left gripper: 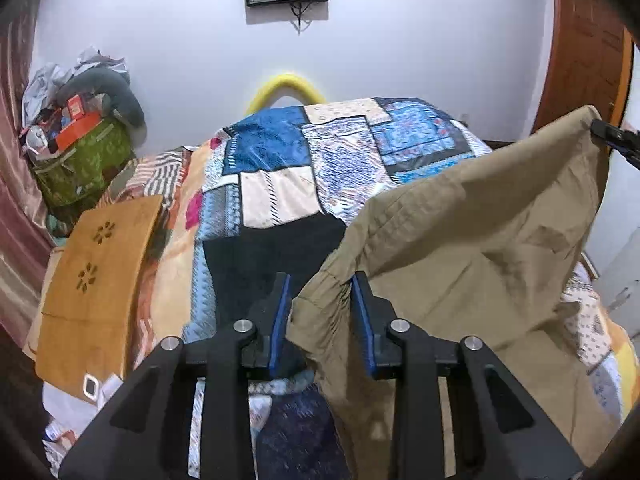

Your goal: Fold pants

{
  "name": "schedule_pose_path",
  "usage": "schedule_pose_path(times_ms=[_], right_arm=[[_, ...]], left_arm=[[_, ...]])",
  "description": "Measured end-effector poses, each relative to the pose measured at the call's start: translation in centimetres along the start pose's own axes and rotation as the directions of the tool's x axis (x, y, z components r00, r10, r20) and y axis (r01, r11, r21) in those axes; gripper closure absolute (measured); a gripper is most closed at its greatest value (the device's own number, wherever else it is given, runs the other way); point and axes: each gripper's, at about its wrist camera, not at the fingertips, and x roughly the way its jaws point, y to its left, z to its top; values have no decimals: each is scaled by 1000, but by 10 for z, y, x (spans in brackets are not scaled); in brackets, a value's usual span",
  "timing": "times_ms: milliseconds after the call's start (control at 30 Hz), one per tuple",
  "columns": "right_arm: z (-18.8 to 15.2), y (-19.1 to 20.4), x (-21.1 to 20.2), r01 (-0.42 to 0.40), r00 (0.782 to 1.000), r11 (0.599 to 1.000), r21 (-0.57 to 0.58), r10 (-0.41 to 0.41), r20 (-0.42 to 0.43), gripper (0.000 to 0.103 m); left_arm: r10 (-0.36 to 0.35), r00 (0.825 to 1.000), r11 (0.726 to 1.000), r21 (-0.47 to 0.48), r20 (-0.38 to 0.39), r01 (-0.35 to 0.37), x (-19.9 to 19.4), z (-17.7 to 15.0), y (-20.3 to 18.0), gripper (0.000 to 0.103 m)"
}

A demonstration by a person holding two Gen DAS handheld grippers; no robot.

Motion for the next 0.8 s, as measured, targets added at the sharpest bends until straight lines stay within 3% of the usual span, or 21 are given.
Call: schedule_pose_path(times_ms=[367,633,800], right_arm=[[-73,6,-88,44,996,998,-48,-47,-77,95],[-131,13,-128,120,984,990,-76,-129,-124,95],[-178,7,-139,158,964,987,-35,-162,-212,93]], left_arm=[[-45,999,994,97,-4,45,-66,-62,-26,81],[-131,986,984,111,-100,142,-87,-127,-34,80],[-105,982,982,140,-154,127,-89,-165,-44,74]])
